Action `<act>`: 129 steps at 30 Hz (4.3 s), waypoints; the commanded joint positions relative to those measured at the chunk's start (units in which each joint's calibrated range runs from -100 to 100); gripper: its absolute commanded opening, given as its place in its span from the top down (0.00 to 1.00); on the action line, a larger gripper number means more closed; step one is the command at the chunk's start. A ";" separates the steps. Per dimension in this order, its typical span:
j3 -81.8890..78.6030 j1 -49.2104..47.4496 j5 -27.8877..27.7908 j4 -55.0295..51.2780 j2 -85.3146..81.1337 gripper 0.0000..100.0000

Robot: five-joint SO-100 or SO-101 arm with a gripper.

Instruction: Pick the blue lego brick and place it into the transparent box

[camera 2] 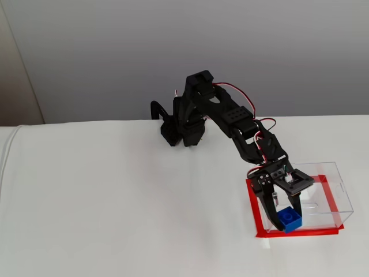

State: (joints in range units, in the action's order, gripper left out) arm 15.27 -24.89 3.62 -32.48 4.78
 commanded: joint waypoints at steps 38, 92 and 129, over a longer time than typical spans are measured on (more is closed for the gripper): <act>-9.39 -29.71 0.35 -3.29 -7.28 0.83; -14.91 -18.54 -2.94 -3.38 -15.85 0.99; -92.57 29.07 -2.78 -3.55 -87.98 0.99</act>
State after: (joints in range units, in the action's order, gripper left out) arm -73.96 1.60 1.07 -35.99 -78.94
